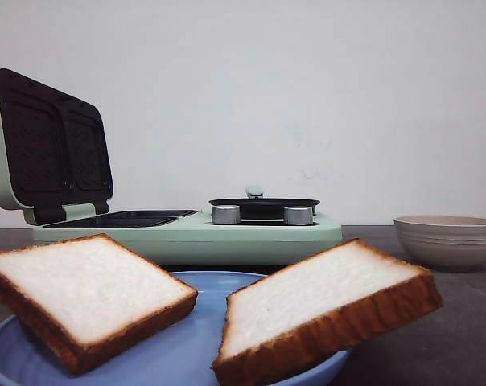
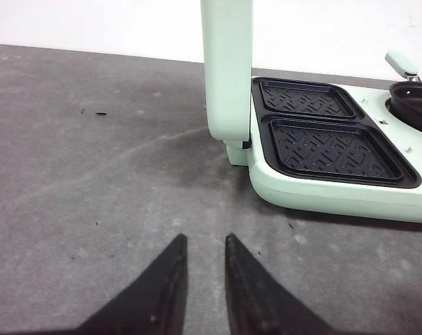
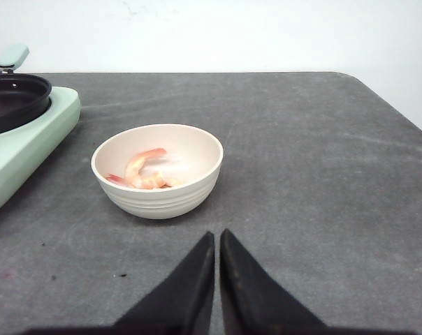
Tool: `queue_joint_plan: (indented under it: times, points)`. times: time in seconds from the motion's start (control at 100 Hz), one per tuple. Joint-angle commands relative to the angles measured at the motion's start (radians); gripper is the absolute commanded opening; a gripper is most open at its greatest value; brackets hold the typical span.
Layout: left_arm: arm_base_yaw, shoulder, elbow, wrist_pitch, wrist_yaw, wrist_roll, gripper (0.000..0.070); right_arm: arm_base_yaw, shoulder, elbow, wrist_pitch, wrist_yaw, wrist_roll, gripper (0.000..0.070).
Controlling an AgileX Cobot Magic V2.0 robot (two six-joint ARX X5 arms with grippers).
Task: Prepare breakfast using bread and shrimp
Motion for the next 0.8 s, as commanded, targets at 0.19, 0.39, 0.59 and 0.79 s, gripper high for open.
queue_joint_plan:
  times: [0.19,0.39,0.59,0.79]
  points:
    - [-0.002,0.001,-0.017,-0.005,-0.003,0.011,0.0012,0.003,0.000,-0.002,0.003,0.001,-0.008,0.0005]
    - [-0.002,0.001,-0.017,-0.005,-0.003,0.011,0.0012,0.003,0.000,-0.002,0.003,0.001,-0.008,0.0005]
    - [-0.002,0.001,-0.017,-0.005,-0.003,0.011,0.0012,0.002,0.000,-0.002,0.003,0.031,-0.040,0.0004]
    - [-0.001,0.001,-0.017,0.000,-0.003,0.011,0.0012,0.002,0.000,-0.002,0.003,0.087,-0.041,0.0005]
